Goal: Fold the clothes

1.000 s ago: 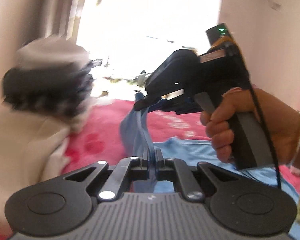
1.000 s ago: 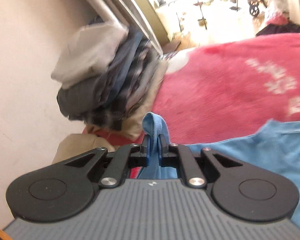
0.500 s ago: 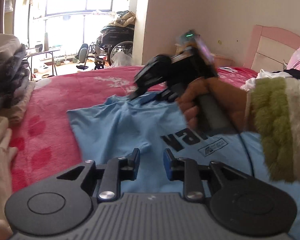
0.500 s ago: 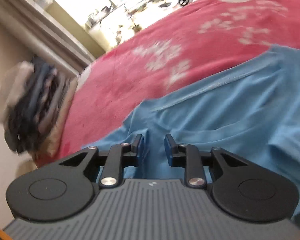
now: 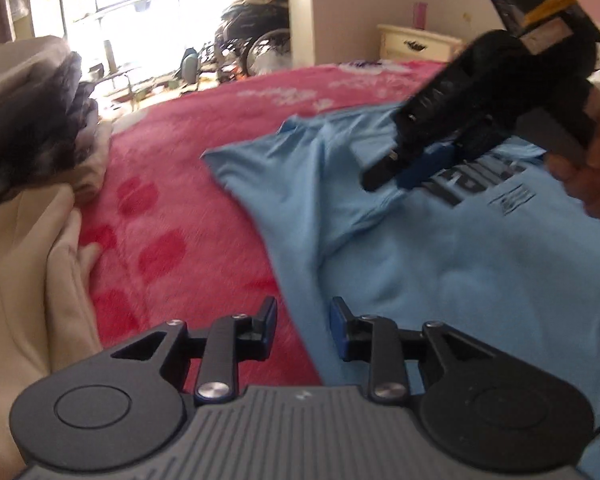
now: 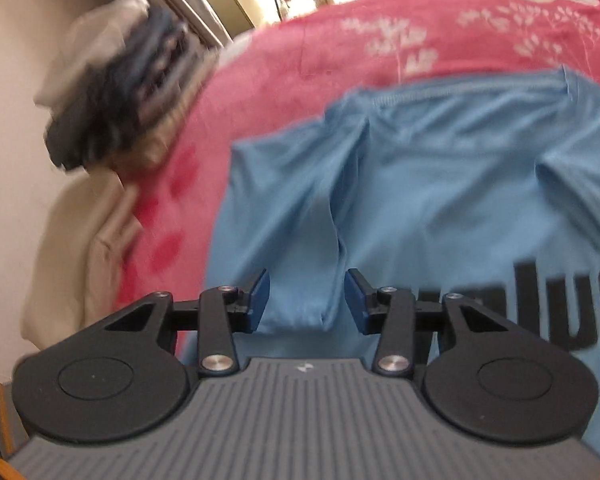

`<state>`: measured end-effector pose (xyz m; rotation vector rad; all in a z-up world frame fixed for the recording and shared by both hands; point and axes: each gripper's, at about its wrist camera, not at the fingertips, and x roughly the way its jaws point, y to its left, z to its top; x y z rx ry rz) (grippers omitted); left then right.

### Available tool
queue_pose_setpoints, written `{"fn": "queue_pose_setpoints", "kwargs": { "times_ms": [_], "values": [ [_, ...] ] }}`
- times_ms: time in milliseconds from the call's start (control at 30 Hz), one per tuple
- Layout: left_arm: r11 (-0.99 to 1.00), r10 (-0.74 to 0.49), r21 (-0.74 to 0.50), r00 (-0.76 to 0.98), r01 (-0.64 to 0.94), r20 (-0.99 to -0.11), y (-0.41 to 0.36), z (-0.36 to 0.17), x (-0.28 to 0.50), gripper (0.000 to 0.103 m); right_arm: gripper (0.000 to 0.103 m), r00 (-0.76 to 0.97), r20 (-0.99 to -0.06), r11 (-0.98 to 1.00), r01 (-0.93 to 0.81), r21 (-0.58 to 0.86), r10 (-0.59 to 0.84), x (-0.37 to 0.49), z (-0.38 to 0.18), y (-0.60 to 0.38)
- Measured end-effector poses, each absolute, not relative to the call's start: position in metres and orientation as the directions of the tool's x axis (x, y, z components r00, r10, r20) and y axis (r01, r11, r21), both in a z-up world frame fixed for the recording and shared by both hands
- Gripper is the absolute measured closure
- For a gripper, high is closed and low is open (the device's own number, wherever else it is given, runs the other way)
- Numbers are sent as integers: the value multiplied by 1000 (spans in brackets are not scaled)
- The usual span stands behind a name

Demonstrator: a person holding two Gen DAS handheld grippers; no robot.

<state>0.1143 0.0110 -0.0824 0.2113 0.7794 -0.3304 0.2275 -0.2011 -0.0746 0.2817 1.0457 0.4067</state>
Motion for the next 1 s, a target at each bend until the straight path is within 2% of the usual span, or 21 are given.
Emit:
{"fn": "queue_pose_setpoints", "kwargs": {
  "times_ms": [33, 67, 167, 333, 500, 633, 700, 867, 1000],
  "values": [
    [933, -212, 55, 664, 357, -717, 14, -84, 114, 72, 68, 429, -786, 895, -192, 402, 445, 225, -76, -199],
    [936, -211, 47, 664, 348, -717, 16, -85, 115, 71, 82, 420, -796, 900, -194, 391, 436, 223, -77, -196],
    [942, -213, 30, 666, 335, -715, 21, -85, 114, 71, 99, 394, -823, 913, -199, 357, 408, 217, -81, -188],
    [942, -216, 26, 663, 335, -717, 25, -85, 114, 72, 100, 413, -800, 900, -184, 395, 435, 199, -59, -193],
    [940, -219, 27, 661, 341, -717, 27, -86, 115, 72, 100, 367, -840, 914, -94, 394, 400, 192, -87, -202],
    [938, -230, 16, 656, 347, -719, 32, -83, 114, 72, 96, 394, -813, 893, -45, 448, 428, 191, -89, -213],
    [941, -236, 4, 666, 339, -708, 38, -75, 112, 72, 91, 423, -818, 914, -74, 398, 390, 188, -78, -211],
    [933, -288, -17, 717, 359, -635, 35, -53, 119, 73, 90, 549, -774, 948, -194, 250, 317, 186, -42, -194],
    [908, -345, -14, 729, 419, -591, 9, -56, 138, 72, 90, 608, -740, 951, -273, 144, 287, 208, -45, -169]
  ]
}}
